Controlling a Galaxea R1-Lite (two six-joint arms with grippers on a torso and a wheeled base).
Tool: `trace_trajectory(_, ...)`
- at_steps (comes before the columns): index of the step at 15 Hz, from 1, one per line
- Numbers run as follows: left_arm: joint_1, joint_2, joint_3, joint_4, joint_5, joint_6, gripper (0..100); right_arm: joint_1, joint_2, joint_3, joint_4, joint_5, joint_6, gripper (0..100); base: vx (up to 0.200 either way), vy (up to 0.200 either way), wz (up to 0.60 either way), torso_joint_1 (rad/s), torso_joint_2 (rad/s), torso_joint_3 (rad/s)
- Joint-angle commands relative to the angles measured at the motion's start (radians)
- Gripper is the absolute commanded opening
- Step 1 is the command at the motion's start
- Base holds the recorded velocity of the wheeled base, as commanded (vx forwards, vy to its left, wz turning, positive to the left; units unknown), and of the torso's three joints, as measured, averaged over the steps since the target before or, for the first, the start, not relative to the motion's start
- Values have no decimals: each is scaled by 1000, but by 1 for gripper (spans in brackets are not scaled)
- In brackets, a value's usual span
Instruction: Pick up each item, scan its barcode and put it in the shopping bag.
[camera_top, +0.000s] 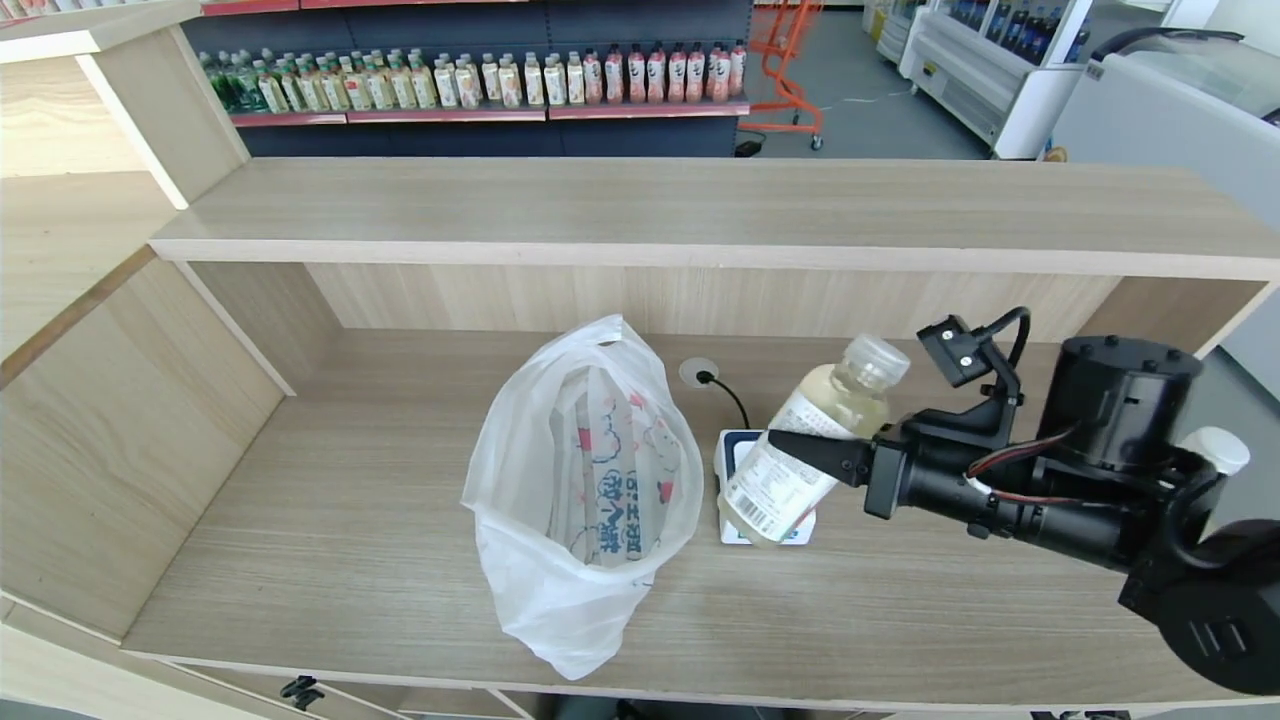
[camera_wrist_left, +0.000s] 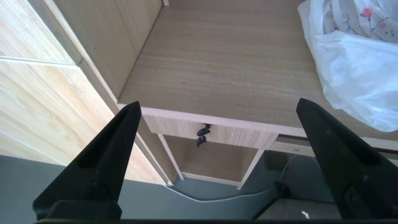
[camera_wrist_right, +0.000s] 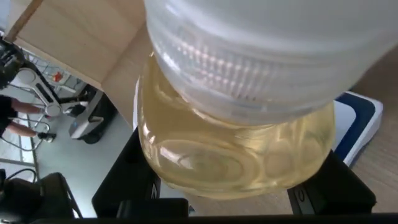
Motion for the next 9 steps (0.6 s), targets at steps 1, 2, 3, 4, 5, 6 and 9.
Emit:
trace_trajectory(1,0,0,0,0,0,0,100,37,162,-14,-63,4,-78,0,0,0,0,0,0,0)
trace_trajectory(2,0,0,0,0,2,0,100,54,199,-29,-89,4,-82,0,0,0,0,0,0,0)
trace_trajectory(3,0,0,0,0,0,0,100,69,237,-52,-124,4,-82,0,0,0,0,0,0,0)
trace_trajectory(4,0,0,0,0,0,0,100,79,276,-77,-150,4,-83,0,0,0,0,0,0,0)
trace_trajectory(5,0,0,0,0,0,0,100,89,309,-104,-171,4,-85,0,0,0,0,0,0,0)
trace_trajectory(6,0,0,0,0,0,0,100,102,337,-130,-187,4,-86,0,0,0,0,0,0,0)
trace_trajectory(9,0,0,0,0,0,0,100,117,417,-229,-199,6,-126,0,0,0,0,0,0,0)
